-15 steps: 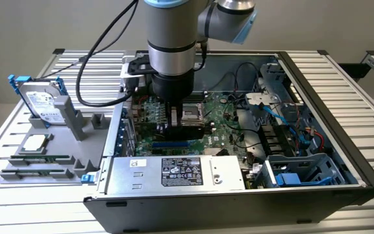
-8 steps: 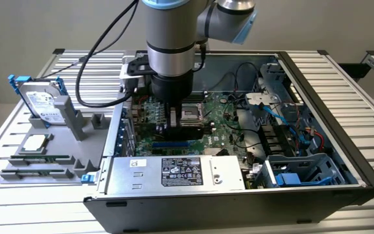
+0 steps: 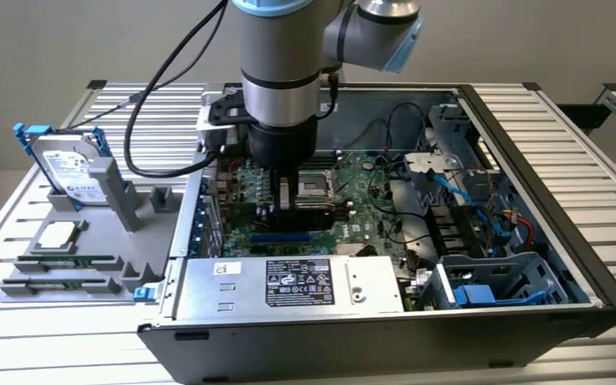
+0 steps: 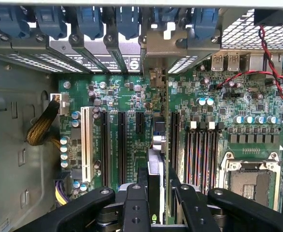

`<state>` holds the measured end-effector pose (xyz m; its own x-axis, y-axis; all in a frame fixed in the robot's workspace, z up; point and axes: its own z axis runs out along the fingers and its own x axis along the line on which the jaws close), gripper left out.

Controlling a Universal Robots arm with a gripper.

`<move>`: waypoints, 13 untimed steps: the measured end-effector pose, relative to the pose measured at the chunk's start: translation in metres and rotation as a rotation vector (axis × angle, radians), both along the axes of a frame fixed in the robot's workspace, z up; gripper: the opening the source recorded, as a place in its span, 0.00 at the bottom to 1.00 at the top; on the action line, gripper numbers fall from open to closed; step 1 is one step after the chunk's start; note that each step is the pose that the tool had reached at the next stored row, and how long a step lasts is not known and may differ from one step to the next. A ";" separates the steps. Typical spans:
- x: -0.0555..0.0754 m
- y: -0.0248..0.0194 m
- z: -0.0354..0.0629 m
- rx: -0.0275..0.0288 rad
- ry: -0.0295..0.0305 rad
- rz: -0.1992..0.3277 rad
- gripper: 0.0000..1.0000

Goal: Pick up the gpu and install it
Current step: 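Insert the gpu into the slot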

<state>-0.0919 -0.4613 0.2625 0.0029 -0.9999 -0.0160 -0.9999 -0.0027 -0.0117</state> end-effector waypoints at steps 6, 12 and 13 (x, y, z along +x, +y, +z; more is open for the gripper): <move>-0.001 0.0000 -0.0013 0.0000 0.0016 0.000 0.27; -0.002 0.0000 -0.0027 0.0000 0.0028 0.000 0.27; -0.002 0.0000 -0.0028 -0.0001 0.0030 0.000 0.27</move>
<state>-0.0941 -0.4613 0.2597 0.0029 -0.9999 -0.0159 -1.0000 -0.0028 -0.0087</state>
